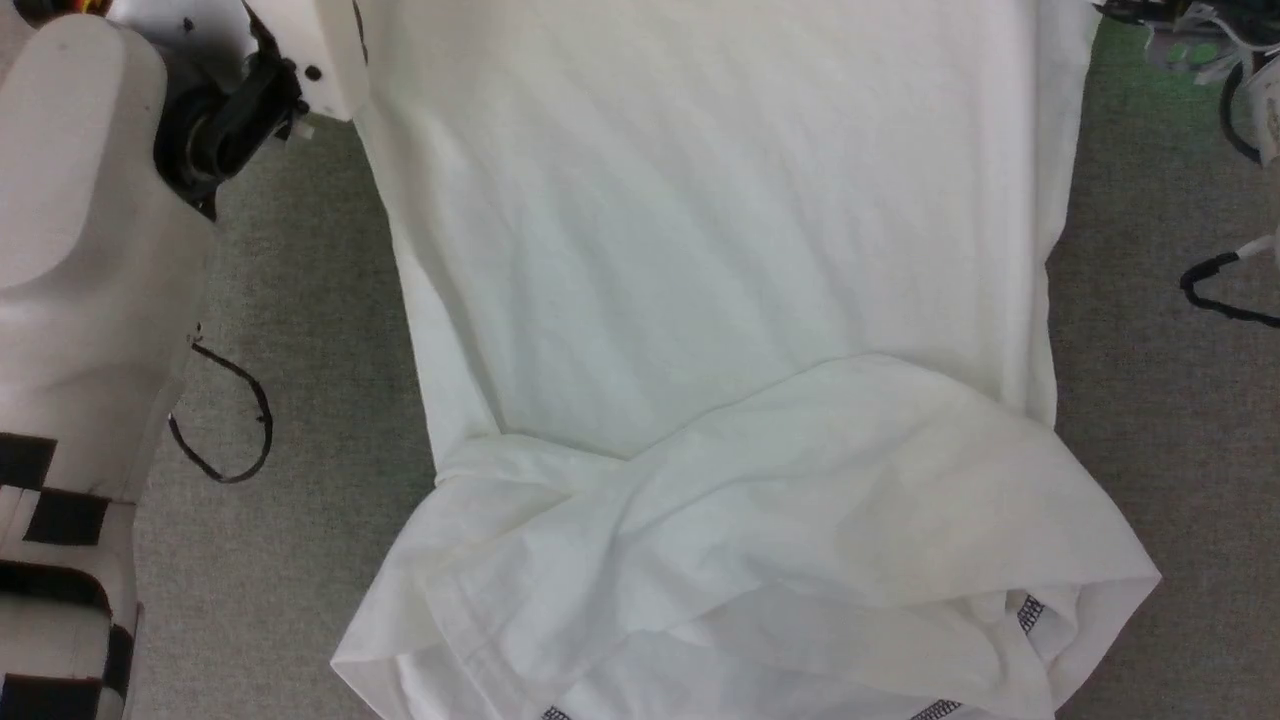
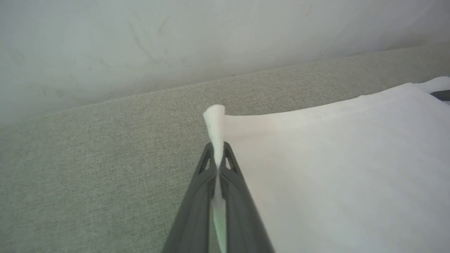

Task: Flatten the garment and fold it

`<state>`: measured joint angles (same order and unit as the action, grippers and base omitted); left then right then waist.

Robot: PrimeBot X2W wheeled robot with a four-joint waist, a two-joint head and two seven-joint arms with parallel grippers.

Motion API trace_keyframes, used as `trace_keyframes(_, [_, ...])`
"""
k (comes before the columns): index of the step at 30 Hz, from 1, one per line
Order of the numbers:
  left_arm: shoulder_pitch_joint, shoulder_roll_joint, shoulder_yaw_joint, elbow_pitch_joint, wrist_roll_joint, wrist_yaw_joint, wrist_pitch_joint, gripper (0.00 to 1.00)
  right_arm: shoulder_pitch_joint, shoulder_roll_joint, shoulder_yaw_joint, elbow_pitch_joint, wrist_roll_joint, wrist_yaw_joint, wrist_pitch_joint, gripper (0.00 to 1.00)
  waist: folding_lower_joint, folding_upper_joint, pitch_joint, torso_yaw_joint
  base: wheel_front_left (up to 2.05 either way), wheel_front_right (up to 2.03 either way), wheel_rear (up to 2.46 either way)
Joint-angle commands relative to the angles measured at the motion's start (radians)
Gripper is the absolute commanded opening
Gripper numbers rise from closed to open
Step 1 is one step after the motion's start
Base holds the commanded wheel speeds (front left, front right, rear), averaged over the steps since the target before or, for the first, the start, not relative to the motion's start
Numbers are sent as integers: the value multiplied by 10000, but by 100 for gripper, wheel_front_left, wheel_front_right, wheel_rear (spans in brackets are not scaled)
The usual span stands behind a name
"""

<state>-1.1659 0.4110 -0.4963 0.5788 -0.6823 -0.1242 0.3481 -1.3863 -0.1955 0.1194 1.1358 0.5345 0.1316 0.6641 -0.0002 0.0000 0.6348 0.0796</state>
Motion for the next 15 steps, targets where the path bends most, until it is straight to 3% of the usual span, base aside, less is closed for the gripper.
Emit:
trace_keyframes(1, [-193,81,-111,31,-114,-64,-111,0,869,349,159,798,-94,-9,633,0,2,0,11,23,0,0,0])
trace_keyframes(4, [-268,208,-285,93,-275,-64,-275,0,719,251,263,648,-226,-9,180,0,2,0,-72,5,0,0,0])
trace_keyframes(15, [-750,641,-274,819,216,18,-2279,0,219,-666,671,-696,-986,-9,-4403,0,2,0,-1371,-326,0,0,0])
